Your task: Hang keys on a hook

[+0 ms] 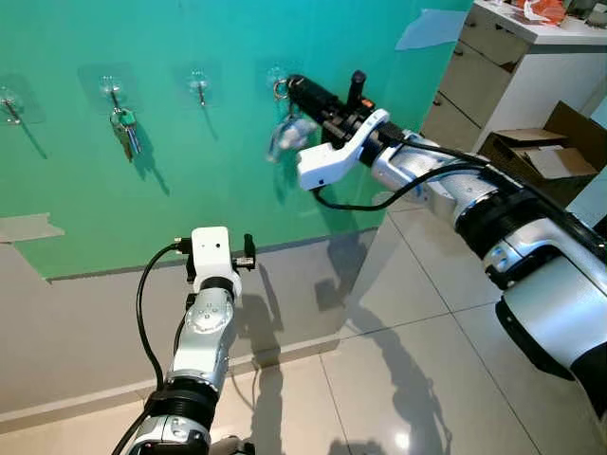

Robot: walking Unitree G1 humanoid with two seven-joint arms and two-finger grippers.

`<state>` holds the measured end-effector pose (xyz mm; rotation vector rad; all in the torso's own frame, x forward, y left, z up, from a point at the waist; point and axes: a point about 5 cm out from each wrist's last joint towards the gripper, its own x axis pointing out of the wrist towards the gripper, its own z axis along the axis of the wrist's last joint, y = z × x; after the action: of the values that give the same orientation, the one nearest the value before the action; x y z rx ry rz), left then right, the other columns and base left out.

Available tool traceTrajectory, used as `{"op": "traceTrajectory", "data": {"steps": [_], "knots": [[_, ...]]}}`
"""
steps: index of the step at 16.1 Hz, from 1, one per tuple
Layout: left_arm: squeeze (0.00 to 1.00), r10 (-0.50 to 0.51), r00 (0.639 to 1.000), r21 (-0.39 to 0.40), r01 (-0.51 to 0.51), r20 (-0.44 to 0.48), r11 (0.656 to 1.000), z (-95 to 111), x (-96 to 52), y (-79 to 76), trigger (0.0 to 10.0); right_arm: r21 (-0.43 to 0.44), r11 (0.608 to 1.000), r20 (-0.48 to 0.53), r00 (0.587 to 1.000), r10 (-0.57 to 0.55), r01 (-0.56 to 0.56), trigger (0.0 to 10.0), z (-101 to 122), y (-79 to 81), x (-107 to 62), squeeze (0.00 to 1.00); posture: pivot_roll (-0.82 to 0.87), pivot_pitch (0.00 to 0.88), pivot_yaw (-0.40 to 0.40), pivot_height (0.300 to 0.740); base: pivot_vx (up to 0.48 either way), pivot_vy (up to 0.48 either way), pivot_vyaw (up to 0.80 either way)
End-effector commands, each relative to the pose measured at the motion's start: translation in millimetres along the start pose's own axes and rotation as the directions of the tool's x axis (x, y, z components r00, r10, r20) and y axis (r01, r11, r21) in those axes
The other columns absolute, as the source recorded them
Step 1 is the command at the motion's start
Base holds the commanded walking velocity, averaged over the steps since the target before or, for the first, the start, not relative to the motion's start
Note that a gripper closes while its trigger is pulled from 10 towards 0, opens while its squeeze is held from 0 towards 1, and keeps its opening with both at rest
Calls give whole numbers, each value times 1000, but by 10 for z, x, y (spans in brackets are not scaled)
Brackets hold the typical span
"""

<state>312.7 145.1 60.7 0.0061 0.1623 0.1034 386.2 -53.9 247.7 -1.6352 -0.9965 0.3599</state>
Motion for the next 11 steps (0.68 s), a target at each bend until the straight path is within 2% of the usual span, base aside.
{"op": "traceTrajectory", "data": {"steps": [1, 8, 11], "knots": [[0, 2, 1000, 5, -2, 1, 1000, 4, -2, -11, 10000, 0, 1000, -4, 1000, 14, -14, 10000, -16, 25, -16, 0, -40, 0, -60, 740, 0, 0, 0], [0, 9, 1000, 4, -9, -4, 1000, -22, -38, 1, 10000, 24, 994, -26, 994, 104, -103, 10000, 30, 266, -99, 0, -30, 0, -68, 740, 0, 0, 0], [0, 9, 1000, 3, -9, -7, 1000, -29, -42, 3, 10000, 34, 993, -20, 993, 114, -113, 10000, 56, 309, -120, 0, -32, 0, -65, 740, 0, 0, 0]]}}
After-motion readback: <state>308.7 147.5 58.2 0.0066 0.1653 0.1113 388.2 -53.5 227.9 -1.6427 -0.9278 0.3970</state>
